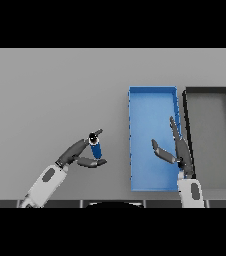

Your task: Pick up the blue pipe and place it into the blue bin.

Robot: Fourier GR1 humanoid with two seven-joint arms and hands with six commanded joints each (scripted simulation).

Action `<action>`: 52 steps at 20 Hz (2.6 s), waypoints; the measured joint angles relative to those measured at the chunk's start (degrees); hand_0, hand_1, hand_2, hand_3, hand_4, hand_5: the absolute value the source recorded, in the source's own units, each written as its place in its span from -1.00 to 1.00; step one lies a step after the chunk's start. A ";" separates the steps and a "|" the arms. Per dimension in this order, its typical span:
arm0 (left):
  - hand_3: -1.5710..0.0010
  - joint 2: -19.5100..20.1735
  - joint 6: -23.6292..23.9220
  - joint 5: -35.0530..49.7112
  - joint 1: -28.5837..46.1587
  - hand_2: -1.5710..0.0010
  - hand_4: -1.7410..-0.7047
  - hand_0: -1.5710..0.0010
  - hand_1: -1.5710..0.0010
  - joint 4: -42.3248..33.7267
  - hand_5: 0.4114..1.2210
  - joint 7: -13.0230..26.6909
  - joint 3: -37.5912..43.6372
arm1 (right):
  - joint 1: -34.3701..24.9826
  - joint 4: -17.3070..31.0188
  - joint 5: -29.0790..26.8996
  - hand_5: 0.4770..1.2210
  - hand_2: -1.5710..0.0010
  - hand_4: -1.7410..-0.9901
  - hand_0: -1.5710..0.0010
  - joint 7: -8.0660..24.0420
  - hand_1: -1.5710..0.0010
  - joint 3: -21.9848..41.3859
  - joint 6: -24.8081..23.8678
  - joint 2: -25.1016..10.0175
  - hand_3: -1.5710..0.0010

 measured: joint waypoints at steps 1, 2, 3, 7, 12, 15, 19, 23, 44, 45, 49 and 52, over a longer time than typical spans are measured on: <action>1.00 -0.50 0.24 -0.31 -0.25 1.00 0.31 1.00 1.00 0.23 -0.98 0.01 -0.29 | 0.13 -0.34 0.11 -0.55 1.00 0.40 1.00 -0.09 1.00 0.02 0.09 -0.24 1.00; 1.00 -1.68 0.13 0.24 -0.23 1.00 0.28 1.00 1.00 0.78 -0.96 -0.33 -0.47 | -0.10 -0.38 -0.04 -0.55 1.00 0.42 1.00 -0.35 1.00 -0.28 -0.01 -0.42 1.00; 1.00 -2.17 -0.19 0.86 -0.76 1.00 0.26 1.00 1.00 1.28 -0.93 -0.50 -0.18 | -0.08 -0.33 0.72 -0.54 1.00 0.43 1.00 0.28 1.00 0.27 -0.33 0.00 1.00; 0.65 -5.03 -0.90 3.49 -1.07 0.61 -0.04 0.99 0.80 3.38 -0.50 -2.40 0.85 | 0.08 -0.03 0.21 -0.52 1.00 0.39 1.00 -0.64 1.00 -0.53 -0.21 -0.71 1.00; -0.43 -7.98 -1.16 5.93 -1.14 -0.43 -0.62 -0.21 -0.33 3.80 0.51 -3.32 1.46 | 0.01 -0.96 -0.11 -0.51 1.00 0.37 1.00 -0.39 1.00 -0.14 -0.08 -0.14 1.00; -0.69 -7.94 -0.35 4.70 0.38 -0.71 -0.59 -0.60 -0.66 1.91 0.75 -4.26 -0.04 | 0.26 -0.66 -0.59 -0.53 1.00 0.38 1.00 0.07 1.00 -0.34 0.41 -0.39 1.00; -0.87 -8.93 1.09 2.76 0.13 -0.88 -0.50 -0.83 -0.86 1.35 0.90 -6.05 0.23 | -0.36 0.11 -0.63 -0.59 1.00 0.40 1.00 0.52 1.00 -0.20 0.22 0.28 1.00; -0.95 -10.03 1.35 3.26 0.15 -0.95 -0.48 -0.93 -0.94 -3.59 0.96 -7.25 0.96 | -0.83 0.51 -1.51 -0.57 1.00 0.37 1.00 0.31 1.00 -0.76 0.88 -0.23 1.00; -1.00 -13.54 -4.51 0.83 -3.82 -1.00 -0.47 -1.00 -1.00 -11.73 1.00 1.41 2.78 | 7.29 -8.41 6.22 -0.54 0.95 0.45 1.00 -0.62 1.00 1.10 -5.81 1.15 1.00; -1.00 -13.52 -5.02 0.73 -3.33 -1.00 -0.47 -1.00 -1.00 -11.79 1.00 1.52 2.74 | 7.17 -9.68 2.39 -0.56 0.91 0.45 1.00 -2.56 0.98 0.84 -3.34 1.08 1.00; -1.00 -14.92 -5.63 -0.10 -3.12 -1.00 -0.47 -1.00 -1.00 -12.31 1.00 2.04 2.83 | 3.44 -16.25 -13.10 -0.67 0.85 0.38 1.00 4.94 0.97 0.99 8.64 -2.98 1.00; -1.00 -15.06 -6.38 -0.28 -3.00 -1.00 -0.47 -1.00 -1.00 -12.80 1.00 2.95 3.58 | -2.74 -19.59 -20.59 -0.76 0.86 0.31 1.00 12.64 0.98 2.09 13.83 -6.90 1.00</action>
